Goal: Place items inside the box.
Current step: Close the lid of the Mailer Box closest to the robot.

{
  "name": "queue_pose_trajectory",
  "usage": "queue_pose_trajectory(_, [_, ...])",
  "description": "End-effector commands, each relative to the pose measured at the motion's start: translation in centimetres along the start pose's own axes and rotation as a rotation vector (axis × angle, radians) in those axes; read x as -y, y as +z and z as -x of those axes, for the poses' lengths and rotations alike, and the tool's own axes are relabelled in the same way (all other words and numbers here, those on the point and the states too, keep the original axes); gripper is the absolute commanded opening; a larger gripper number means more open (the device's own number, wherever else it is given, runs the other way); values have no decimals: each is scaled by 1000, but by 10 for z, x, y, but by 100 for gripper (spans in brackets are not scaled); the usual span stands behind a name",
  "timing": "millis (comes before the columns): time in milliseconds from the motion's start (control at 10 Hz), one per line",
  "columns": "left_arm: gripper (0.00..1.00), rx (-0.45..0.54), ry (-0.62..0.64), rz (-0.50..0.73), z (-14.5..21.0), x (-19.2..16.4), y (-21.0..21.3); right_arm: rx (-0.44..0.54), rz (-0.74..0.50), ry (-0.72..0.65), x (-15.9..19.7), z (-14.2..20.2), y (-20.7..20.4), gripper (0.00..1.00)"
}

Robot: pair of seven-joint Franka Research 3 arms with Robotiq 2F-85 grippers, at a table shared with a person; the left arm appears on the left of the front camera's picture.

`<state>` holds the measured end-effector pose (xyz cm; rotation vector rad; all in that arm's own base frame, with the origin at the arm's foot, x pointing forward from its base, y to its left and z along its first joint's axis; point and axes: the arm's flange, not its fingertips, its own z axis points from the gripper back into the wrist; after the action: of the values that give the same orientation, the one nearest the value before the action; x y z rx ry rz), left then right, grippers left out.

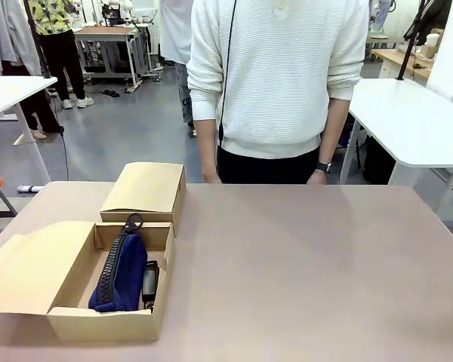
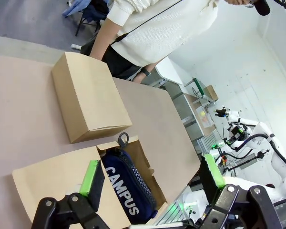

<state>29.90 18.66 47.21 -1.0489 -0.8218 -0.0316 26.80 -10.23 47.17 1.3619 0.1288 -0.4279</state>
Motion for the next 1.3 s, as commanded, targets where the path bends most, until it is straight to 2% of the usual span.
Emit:
queue_pose_trajectory(0, [100, 18, -15, 16, 0, 1, -1, -4, -10, -19, -6, 1, -4, 100])
queue_pose_trajectory(500, [100, 0, 0, 0, 0, 0, 0, -4, -10, -19, -6, 1, -4, 100])
queue_pose_trajectory(700, [100, 157, -725, 102, 11, 39, -40, -4, -10, -19, -6, 1, -4, 100])
queue_pose_trajectory(800, [100, 164, -1047, 166, 26, 49, -51, -4, -10, -19, -6, 1, -4, 100])
queue_pose_trajectory(900, [100, 170, -1285, 170, 34, 43, -54, -4, -10, -19, -6, 1, -4, 100])
queue_pose_trajectory(1000, [100, 161, -1415, 173, 41, 31, -51, -4, -10, -19, -6, 1, -4, 100])
queue_pose_trajectory(1100, [100, 96, -1640, 153, 55, 8, -41, -4, -10, -19, -6, 1, -4, 100])
queue_pose_trajectory(1200, [100, 62, -1666, 169, 64, -2, -35, -4, -10, -19, -6, 1, -4, 100])
